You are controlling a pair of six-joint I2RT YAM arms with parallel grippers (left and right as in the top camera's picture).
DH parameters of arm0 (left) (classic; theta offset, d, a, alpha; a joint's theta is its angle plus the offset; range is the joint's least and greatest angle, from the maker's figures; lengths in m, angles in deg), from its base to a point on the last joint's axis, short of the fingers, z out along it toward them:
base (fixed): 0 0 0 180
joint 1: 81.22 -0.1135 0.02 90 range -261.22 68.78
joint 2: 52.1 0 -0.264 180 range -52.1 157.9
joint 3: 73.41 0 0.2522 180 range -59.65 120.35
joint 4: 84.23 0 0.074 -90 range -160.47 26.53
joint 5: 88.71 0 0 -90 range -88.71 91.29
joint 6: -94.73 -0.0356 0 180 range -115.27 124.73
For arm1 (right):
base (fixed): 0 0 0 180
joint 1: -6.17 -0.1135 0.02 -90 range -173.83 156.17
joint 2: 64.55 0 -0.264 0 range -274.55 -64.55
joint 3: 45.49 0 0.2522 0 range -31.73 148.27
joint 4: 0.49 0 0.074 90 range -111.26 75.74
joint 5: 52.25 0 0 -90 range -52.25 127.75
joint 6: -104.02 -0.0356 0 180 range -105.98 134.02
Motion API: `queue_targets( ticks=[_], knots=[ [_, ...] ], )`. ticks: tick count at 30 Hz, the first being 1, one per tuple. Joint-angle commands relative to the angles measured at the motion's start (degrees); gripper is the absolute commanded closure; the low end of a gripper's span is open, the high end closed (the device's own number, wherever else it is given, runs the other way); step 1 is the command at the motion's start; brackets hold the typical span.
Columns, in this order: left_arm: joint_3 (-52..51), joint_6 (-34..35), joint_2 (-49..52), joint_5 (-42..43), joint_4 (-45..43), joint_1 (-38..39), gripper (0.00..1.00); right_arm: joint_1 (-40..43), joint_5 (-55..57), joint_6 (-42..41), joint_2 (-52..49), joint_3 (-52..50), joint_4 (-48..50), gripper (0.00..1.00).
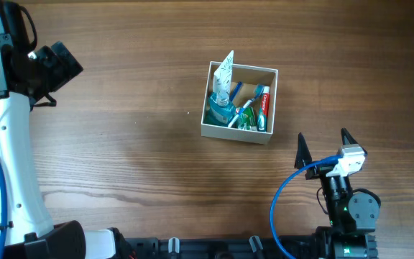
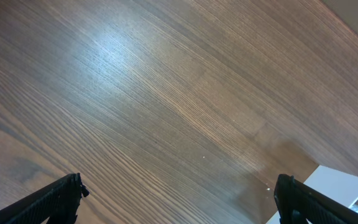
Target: Pack container
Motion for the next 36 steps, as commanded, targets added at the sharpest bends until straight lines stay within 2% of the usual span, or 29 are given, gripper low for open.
queue_targets(
  ticks=[1, 12, 17, 21, 29, 33, 36],
  knots=[
    [-0.09, -0.09, 0.07, -0.15, -0.13, -0.20, 0.00, -0.35, -0.50, 0.15, 0.79, -0.09, 0.20, 0.00],
    [-0.09, -0.07, 0.07, 0.07, 0.11, -0.20, 0.00, -0.35, -0.50, 0.15, 0.79, -0.09, 0.20, 0.00],
    [-0.09, -0.09, 0.07, 8.59, 2.27, -0.20, 0.00, -0.35, -0.50, 0.15, 0.79, -0.09, 0.20, 0.00],
    [-0.09, -0.07, -0.24, 11.52, 2.25, -0.22, 0.00, -0.35, -0.50, 0.15, 0.79, -0.09, 0.20, 0.00],
    [-0.09, 0.94, -9.88, 9.97, -0.50, -0.26, 0.00, -0.35, -0.50, 0.15, 0.79, -0.09, 0.20, 0.00],
    [-1.44, -5.20, -16.00, 9.77, -2.45, 0.42, 0.00, -0.35, -0.50, 0.15, 0.79, -0.09, 0.20, 0.00],
    [-7.50, -10.45, -21.40, 9.75, -8.41, 1.57, 0.00, -0.35, -0.50, 0.15, 0.79, -0.09, 0.20, 0.00]
  ],
)
